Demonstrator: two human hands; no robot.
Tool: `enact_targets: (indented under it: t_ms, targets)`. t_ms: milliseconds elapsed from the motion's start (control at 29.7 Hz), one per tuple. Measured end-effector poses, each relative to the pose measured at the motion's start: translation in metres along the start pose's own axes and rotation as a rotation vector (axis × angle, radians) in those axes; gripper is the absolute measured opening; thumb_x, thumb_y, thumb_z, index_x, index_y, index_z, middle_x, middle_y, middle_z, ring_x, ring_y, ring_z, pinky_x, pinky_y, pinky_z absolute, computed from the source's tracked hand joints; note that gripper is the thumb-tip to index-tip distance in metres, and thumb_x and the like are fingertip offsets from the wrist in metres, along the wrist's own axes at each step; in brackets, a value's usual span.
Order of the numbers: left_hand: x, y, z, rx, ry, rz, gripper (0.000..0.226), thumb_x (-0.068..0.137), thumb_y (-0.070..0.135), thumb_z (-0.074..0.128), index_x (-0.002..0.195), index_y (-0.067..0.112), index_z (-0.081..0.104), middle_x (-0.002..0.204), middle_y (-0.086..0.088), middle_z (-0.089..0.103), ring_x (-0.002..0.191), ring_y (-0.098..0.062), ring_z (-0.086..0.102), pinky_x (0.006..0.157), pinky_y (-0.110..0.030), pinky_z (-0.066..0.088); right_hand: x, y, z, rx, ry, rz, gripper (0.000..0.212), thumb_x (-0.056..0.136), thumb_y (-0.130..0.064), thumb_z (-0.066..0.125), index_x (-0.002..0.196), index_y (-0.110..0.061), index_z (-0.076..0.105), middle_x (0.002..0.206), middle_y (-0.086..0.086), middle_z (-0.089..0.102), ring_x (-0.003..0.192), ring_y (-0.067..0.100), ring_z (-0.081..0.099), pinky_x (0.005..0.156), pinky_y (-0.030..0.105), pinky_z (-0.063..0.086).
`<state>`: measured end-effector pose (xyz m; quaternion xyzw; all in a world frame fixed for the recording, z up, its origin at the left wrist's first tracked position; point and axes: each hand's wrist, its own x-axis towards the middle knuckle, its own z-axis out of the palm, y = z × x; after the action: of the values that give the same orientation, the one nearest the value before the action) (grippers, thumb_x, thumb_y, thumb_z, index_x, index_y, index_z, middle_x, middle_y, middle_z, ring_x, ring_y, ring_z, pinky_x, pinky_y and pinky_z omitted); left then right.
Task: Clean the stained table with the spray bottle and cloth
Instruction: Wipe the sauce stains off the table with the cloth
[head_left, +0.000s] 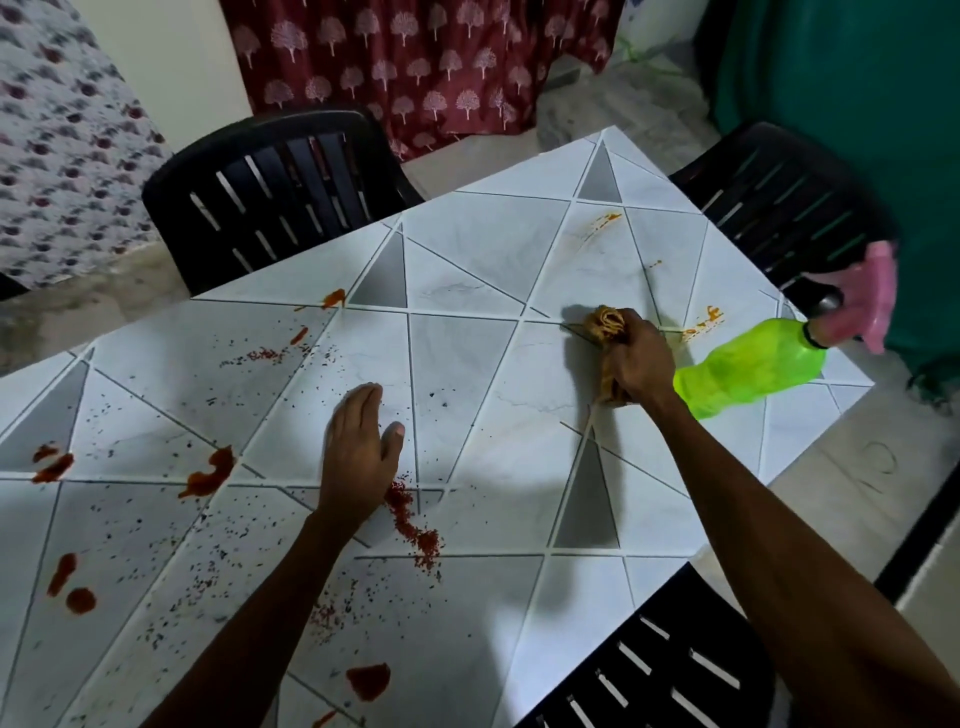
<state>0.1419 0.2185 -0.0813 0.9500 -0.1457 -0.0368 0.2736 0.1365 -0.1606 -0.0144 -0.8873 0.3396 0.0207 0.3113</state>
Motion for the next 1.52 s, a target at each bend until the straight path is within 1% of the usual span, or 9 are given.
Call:
enact_targets:
  t_ms: [135, 270, 405, 674, 775, 910, 1180, 1348, 1517]
  targets:
    - [0.001, -0.003, -0.003, -0.036, 0.048, 0.009, 0.057, 0.098, 0.033, 0.043, 0.144, -0.001, 0.041, 0.148, -0.017, 0.045, 0.140, -0.028, 0.037, 0.117, -0.042, 0.033, -0.011, -0.017, 0.017, 0.258, -0.095, 0.111, 0.048, 0.078, -0.013, 0.053, 0.116, -0.039, 0.067, 0.102, -0.007, 0.075, 0.097, 0.023, 0.069, 0.089, 0.041, 0.055]
    - [0.005, -0.017, -0.013, -0.045, 0.088, -0.015, 0.055, 0.099, 0.030, 0.044, 0.144, -0.001, 0.042, 0.147, -0.018, 0.046, 0.140, -0.028, 0.038, 0.117, -0.042, 0.033, -0.024, -0.039, 0.083, 0.418, -0.269, 0.101, 0.057, 0.060, -0.033, 0.058, 0.114, -0.048, 0.067, 0.102, -0.004, 0.078, 0.093, 0.032, 0.074, 0.088, 0.052, 0.058]
    - [0.003, -0.033, -0.023, -0.033, 0.099, -0.047, 0.051, 0.099, 0.027, 0.039, 0.141, -0.001, 0.044, 0.145, -0.019, 0.047, 0.137, -0.028, 0.040, 0.115, -0.031, 0.026, -0.114, -0.130, 0.107, 0.404, -0.469, -0.071, 0.038, 0.097, -0.018, 0.057, 0.120, -0.048, 0.064, 0.115, 0.003, 0.074, 0.083, 0.018, 0.067, 0.065, 0.019, 0.051]
    - [-0.016, -0.075, -0.047, -0.061, 0.111, -0.040, 0.047, 0.101, 0.023, 0.038, 0.137, -0.004, 0.049, 0.140, -0.023, 0.052, 0.133, -0.036, 0.046, 0.114, -0.041, 0.034, -0.192, -0.168, 0.161, 0.308, -0.690, -0.250, 0.044, 0.100, -0.013, 0.049, 0.143, -0.020, 0.052, 0.134, 0.015, 0.061, 0.116, 0.027, 0.059, 0.097, 0.029, 0.043]
    - [-0.014, -0.081, -0.061, -0.050, 0.168, -0.057, 0.045, 0.100, 0.021, 0.041, 0.137, -0.004, 0.049, 0.139, -0.022, 0.052, 0.133, -0.034, 0.046, 0.115, -0.046, 0.036, -0.177, -0.163, 0.146, 0.536, -0.670, -0.138, 0.033, 0.099, -0.023, 0.047, 0.129, -0.018, 0.061, 0.120, 0.022, 0.068, 0.099, 0.028, 0.067, 0.090, 0.039, 0.056]
    - [-0.003, -0.103, -0.073, 0.004, 0.192, -0.104, 0.051, 0.098, 0.027, 0.045, 0.140, -0.002, 0.047, 0.144, -0.019, 0.050, 0.139, -0.032, 0.040, 0.116, -0.050, 0.033, -0.101, -0.183, 0.106, 0.569, -0.461, -0.076, 0.043, 0.092, 0.010, 0.049, 0.126, -0.011, 0.065, 0.087, -0.009, 0.077, 0.079, 0.009, 0.071, 0.072, 0.019, 0.055]
    - [-0.002, -0.143, -0.088, 0.110, 0.167, -0.235, 0.074, 0.096, 0.053, 0.040, 0.151, 0.005, 0.031, 0.158, -0.014, 0.031, 0.150, -0.029, 0.021, 0.122, -0.045, 0.021, 0.002, -0.277, 0.147, 0.230, -0.294, -0.237, 0.031, 0.097, -0.023, 0.053, 0.126, -0.023, 0.064, 0.122, 0.005, 0.068, 0.112, 0.028, 0.061, 0.100, 0.039, 0.047]
    - [-0.011, -0.167, -0.095, 0.091, 0.158, -0.291, 0.076, 0.096, 0.055, 0.037, 0.152, 0.004, 0.029, 0.161, -0.013, 0.026, 0.151, -0.029, 0.018, 0.121, -0.049, 0.021, 0.010, -0.315, 0.206, 0.118, -0.476, -0.271, 0.055, 0.089, -0.048, 0.061, 0.140, -0.029, 0.057, 0.139, 0.007, 0.061, 0.124, 0.029, 0.058, 0.110, 0.046, 0.045]
    - [-0.025, -0.184, -0.100, 0.112, 0.117, -0.234, 0.075, 0.096, 0.054, 0.039, 0.148, 0.000, 0.036, 0.154, -0.019, 0.036, 0.145, -0.034, 0.030, 0.116, -0.052, 0.031, -0.053, -0.325, 0.232, -0.057, -0.760, -0.512, 0.048, 0.092, -0.024, 0.060, 0.140, -0.025, 0.057, 0.141, 0.010, 0.060, 0.127, 0.030, 0.058, 0.112, 0.047, 0.043]
